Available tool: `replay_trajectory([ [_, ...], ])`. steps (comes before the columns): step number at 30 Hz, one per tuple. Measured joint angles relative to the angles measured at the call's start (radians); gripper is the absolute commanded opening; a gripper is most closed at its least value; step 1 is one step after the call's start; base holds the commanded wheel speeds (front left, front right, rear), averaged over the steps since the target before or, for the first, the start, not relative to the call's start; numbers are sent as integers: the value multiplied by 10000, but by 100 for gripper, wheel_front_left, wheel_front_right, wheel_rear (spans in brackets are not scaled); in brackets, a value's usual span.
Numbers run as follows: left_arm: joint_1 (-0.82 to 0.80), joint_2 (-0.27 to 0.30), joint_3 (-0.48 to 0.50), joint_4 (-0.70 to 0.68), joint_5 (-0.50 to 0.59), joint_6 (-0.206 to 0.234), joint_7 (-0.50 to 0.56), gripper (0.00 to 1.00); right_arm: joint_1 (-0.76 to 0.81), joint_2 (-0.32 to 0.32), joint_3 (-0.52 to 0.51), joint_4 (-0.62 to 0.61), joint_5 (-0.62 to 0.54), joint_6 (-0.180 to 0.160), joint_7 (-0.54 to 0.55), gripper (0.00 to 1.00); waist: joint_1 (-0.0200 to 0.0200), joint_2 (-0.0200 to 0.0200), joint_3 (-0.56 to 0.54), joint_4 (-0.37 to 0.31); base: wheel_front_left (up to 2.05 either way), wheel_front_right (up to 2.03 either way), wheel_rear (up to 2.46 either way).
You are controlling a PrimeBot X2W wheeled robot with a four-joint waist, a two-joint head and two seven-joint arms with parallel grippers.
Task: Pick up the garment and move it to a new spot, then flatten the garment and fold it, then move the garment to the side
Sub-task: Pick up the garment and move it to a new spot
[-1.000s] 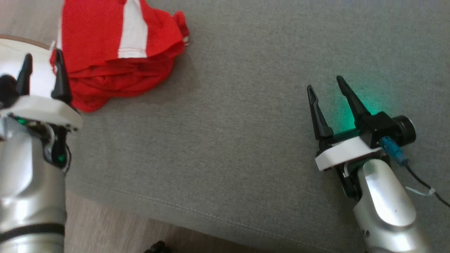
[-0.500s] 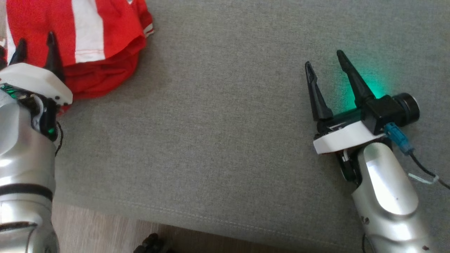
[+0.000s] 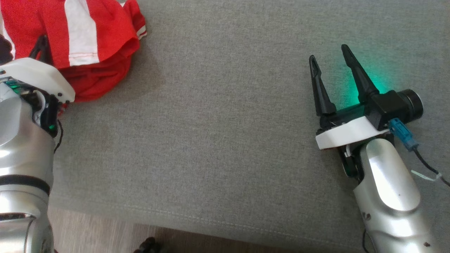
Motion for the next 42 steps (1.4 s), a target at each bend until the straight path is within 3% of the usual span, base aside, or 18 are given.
replay_trajectory([
  [11, -525, 297, -1185, -899, -184, 0, -307, 0, 130, -36, 13, 280, 600, 0, 2, 100, 0, 0, -826, -343, 0, 0, 0],
  [21, -588, 180, -2326, -2600, -382, 0, -314, 0, 478, -33, 267, 307, 1208, 0, 4, 100, 0, 0, -1526, -1220, 0, 0, 0],
  [42, 143, -1942, -4840, -4288, -1122, 2, -314, 0, 754, -19, 1200, -52, 2236, 0, 12, 100, 0, 0, -2009, -4411, 0, 0, 0],
])
